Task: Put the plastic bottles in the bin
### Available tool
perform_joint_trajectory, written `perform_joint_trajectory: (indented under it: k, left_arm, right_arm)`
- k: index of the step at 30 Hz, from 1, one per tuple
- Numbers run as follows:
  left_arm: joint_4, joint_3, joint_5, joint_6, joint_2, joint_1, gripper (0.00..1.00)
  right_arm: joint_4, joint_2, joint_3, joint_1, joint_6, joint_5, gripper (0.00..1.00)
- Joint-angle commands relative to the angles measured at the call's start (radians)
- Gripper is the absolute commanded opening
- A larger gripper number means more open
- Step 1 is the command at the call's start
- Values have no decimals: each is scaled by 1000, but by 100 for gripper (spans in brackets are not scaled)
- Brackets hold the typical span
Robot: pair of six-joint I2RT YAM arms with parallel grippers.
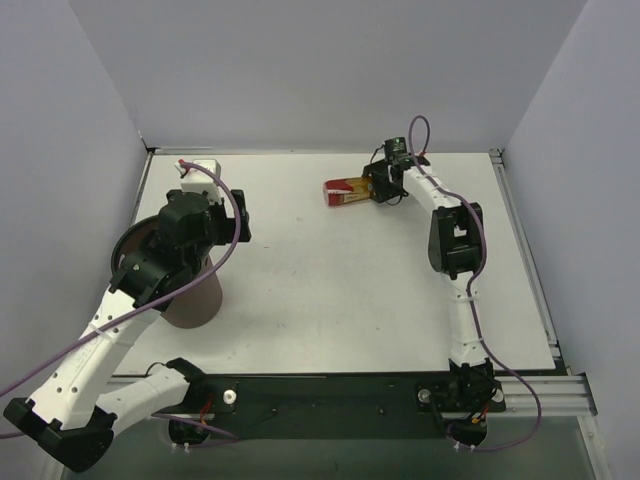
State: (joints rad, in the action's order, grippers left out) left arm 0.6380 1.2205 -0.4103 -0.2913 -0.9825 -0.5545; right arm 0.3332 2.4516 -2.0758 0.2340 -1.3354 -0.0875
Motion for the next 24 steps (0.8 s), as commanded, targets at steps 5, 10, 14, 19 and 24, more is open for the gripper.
perform_joint_trajectory:
  k: [5,10,14,19,24]
  left_arm:
    - [-32,43,70,10,-5,2,93]
    - [-14,65,192,15,-38,1,93]
    - [-20,60,283,1,-62,1,93]
    - [-43,33,392,-14,-107,-1,93]
    - [-44,31,410,3,-110,1,94]
  right_arm:
    - [-62,-129,143,21,119,-67,5]
    - [-105,-245,230,53,217,-156,0]
    - [-147,-380,347,105,284,-213,0]
    - [-149,-554,453,208,358,-253,0]
    - [-123,-661,491,335,392,-276,0]
